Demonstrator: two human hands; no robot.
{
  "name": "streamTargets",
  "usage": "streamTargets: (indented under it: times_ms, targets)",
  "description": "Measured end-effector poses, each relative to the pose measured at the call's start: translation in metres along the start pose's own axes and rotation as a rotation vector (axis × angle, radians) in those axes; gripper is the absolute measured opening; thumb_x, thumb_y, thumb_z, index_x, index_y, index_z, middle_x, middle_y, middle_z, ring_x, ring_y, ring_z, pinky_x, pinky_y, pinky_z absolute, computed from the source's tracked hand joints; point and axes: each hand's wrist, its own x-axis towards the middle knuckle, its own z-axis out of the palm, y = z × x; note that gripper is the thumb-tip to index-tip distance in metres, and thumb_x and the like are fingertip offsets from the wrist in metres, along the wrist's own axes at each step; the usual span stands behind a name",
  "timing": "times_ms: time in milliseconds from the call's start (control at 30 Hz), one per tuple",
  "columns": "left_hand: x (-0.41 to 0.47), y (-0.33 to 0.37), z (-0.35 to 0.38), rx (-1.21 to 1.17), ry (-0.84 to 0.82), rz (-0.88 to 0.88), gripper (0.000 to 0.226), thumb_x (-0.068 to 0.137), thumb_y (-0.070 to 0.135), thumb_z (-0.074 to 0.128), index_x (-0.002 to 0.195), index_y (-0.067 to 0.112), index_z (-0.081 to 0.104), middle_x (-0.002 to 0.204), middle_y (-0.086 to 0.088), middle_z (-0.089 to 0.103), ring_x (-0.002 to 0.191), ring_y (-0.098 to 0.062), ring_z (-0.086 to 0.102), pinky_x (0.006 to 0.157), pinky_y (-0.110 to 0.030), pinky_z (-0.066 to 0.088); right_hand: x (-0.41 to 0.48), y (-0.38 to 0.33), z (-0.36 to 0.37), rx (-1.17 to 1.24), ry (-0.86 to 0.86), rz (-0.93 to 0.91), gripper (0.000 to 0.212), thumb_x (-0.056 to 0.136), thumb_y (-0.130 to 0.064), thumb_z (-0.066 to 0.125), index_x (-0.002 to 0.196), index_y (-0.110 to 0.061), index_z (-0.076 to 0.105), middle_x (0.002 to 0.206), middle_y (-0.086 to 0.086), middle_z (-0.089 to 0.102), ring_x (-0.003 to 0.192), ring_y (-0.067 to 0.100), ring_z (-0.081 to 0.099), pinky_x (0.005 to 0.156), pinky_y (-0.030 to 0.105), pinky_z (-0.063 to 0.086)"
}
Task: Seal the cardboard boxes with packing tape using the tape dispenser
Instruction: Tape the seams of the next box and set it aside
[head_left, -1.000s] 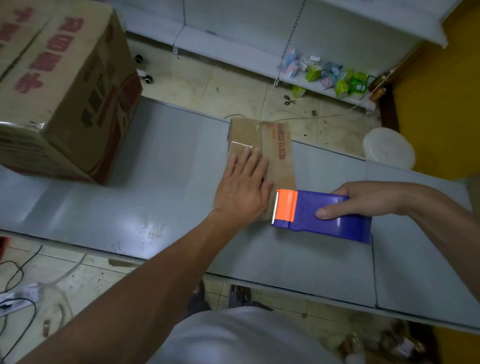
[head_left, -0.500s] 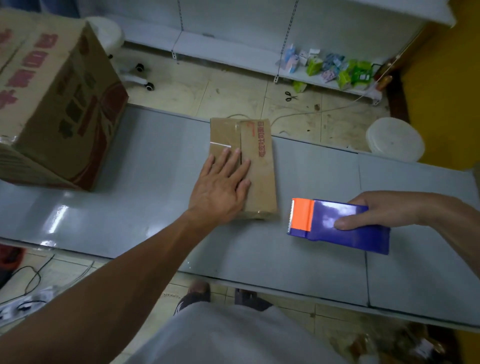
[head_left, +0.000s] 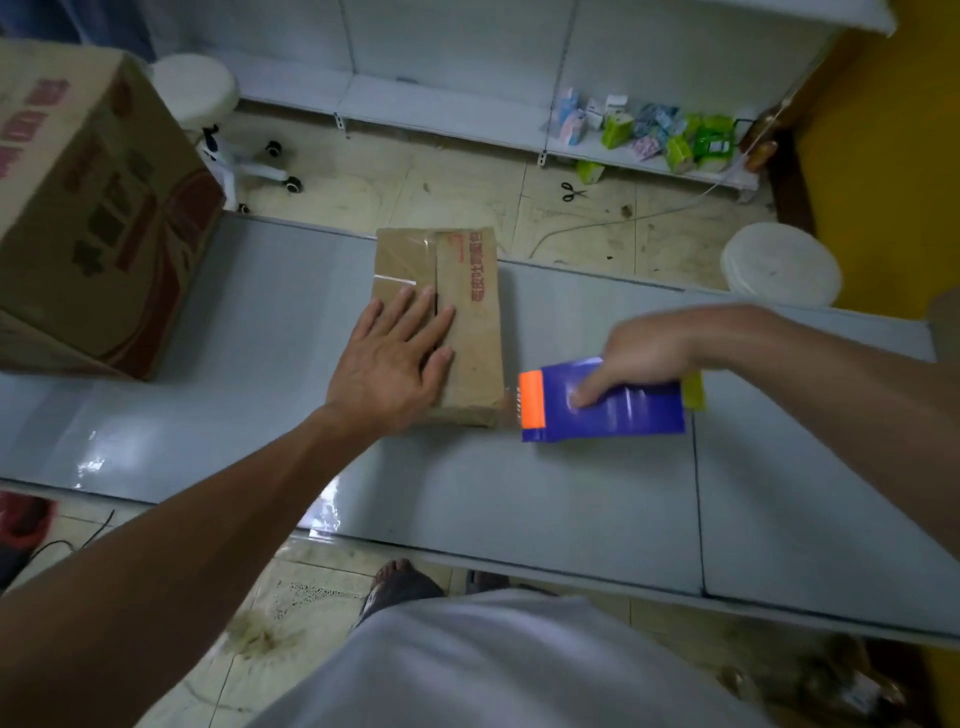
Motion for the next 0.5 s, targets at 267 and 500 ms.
streamTargets:
  times_ms: [267,500]
  targets:
    - [-0.002,0.002,-0.006,-0.002,0.004,0.004,0.067,0.094,0.055,0.005,0.156,0.029,0.012,0.164,0.004,0.004,0.151,-0.014,-0.003,0.12,-0.035,-0.007,-0.007,-0.012,-0.013,-0.543,0.31,0.157,0.019,0.08,-0.031,0.064,0.069,-0.016,0.062,0.073,0.003,0.059,0.061,0.018,0.054,0.064,0.028,0.045]
    - [0.0,0.002,-0.006,0.026,-0.022,0.004,0.076,0.088,0.06,-0.007,0.156,0.03,0.008,0.164,0.005,0.002,0.151,-0.014,-0.005,0.12,-0.036,-0.006,0.001,0.04,0.047,-0.065,0.794,0.083,0.052,0.085,-0.068,0.046,0.08,-0.017,0.053,0.082,0.002,0.059,0.08,0.025,0.057,0.061,0.029,0.034]
